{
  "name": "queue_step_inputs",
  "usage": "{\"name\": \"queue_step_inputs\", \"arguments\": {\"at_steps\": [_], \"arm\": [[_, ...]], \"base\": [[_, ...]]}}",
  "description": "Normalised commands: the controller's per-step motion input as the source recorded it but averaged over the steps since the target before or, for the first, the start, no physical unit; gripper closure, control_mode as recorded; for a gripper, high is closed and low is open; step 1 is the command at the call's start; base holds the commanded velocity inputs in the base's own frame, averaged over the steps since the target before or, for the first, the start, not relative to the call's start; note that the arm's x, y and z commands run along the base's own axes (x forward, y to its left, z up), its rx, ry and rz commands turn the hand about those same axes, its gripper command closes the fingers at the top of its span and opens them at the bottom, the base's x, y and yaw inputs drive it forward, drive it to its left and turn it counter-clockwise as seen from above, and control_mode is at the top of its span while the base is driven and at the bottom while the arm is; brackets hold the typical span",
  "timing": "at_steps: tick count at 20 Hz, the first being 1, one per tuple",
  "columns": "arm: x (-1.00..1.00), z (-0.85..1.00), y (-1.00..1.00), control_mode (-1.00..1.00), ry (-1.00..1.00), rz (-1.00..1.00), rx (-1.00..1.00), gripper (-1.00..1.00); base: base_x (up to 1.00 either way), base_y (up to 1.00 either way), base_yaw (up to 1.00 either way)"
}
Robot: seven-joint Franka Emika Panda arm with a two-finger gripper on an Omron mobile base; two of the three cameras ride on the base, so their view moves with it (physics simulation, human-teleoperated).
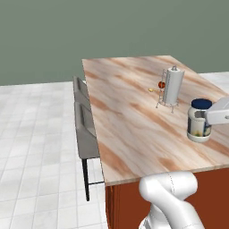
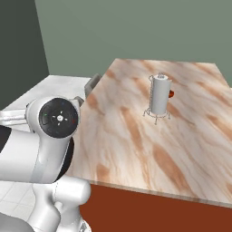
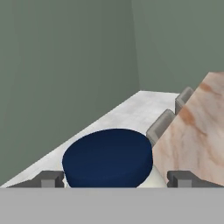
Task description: Move the mustard and mayonnaise from the cabinet to the dining counter.
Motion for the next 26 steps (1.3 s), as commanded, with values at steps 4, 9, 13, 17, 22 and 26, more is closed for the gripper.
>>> {"name": "queue_step_inputs", "arguments": {"at_steps": [4,9,13,17,22,26], "arm": [[0.14,-0.05,-0.02,-1.00,0.00,0.00,0.00,1.00],[0.54,-0.17,-0.07,-1.00,0.00,0.00,0.00,1.00],[0.65,-0.21,-0.04,-1.00,-0.03,0.02,0.01,1.00],[0.70,-0.30,0.00,-1.00,-0.10,0.02,0.00,1.00],[0.68,-0.36,0.00,-1.00,-0.12,0.08,0.00,1.00],[0.79,-0.34,0.00,-1.00,-0.03,0.07,0.00,1.00]], "base": [[0.04,-0.01,0.00],[0.00,0.00,0.00],[0.00,0.00,0.00],[0.00,0.00,0.00],[0.00,0.00,0.00],[0.00,0.00,0.00]]}}
